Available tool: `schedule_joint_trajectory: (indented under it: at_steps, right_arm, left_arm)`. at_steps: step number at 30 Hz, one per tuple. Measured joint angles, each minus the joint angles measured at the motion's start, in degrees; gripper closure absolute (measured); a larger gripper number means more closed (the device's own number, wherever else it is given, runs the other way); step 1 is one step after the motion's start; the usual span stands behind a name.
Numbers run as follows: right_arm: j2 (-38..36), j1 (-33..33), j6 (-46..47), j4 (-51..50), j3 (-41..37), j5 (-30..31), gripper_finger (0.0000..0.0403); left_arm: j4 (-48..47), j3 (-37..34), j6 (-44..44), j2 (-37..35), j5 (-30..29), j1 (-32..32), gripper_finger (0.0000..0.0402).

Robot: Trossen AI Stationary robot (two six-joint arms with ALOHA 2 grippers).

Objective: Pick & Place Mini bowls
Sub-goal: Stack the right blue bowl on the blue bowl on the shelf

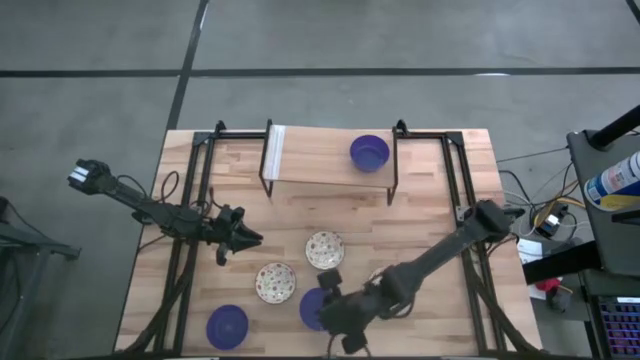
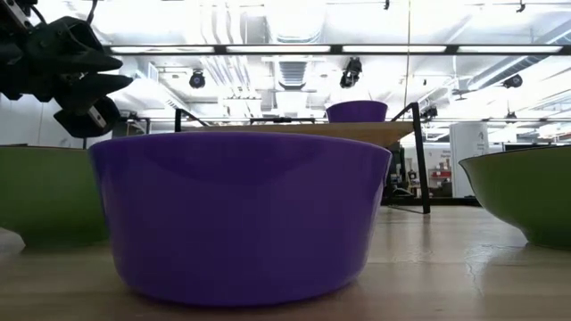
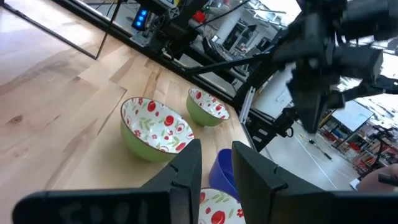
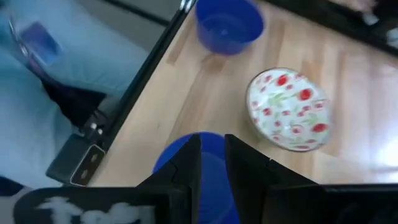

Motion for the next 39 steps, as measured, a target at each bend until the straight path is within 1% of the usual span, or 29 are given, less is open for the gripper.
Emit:
schedule_joint_trajectory:
  at_steps: [5, 9, 15, 19, 22, 29, 39]
  right_arm:
    - [6.8, 0.5, 0.8, -0.5, 5.8, -0.3, 0.0337]
    - [12.0, 1.0, 2.6, -5.0, 12.8, -0.5, 0.0337]
    - [18.8, 1.9, 12.8, -13.3, 23.3, -0.7, 0.0337]
    - [23.4, 2.3, 16.5, -20.5, 28.8, -1.0, 0.0337]
    - [25.8, 2.4, 18.5, -23.9, 32.1, -1.1, 0.0337]
    - [26.7, 2.3, 20.4, -25.7, 33.5, -0.5, 0.0337]
    - [26.9, 2.3, 22.5, -25.7, 31.7, 0.0, 0.0337]
  left_arm:
    - [-0.1, 0.0, 0.0, 0.0, 0.0, 0.0, 0.0319]
    - [-0.2, 0.0, -0.1, 0.0, 0.0, 0.0, 0.0319]
    - [-0.4, 0.0, -0.4, 0.0, 0.4, 0.0, 0.0319]
    - [-0.4, 0.0, -0.5, 0.0, 0.3, 0.0, 0.0319]
    - [-0.4, 0.0, -0.5, 0.0, 0.4, 0.0, 0.0319]
    - [-0.4, 0.0, -0.7, 0.0, 0.4, 0.0, 0.0319]
    - [-0.4, 0.0, -0.8, 0.0, 0.4, 0.0, 0.0319]
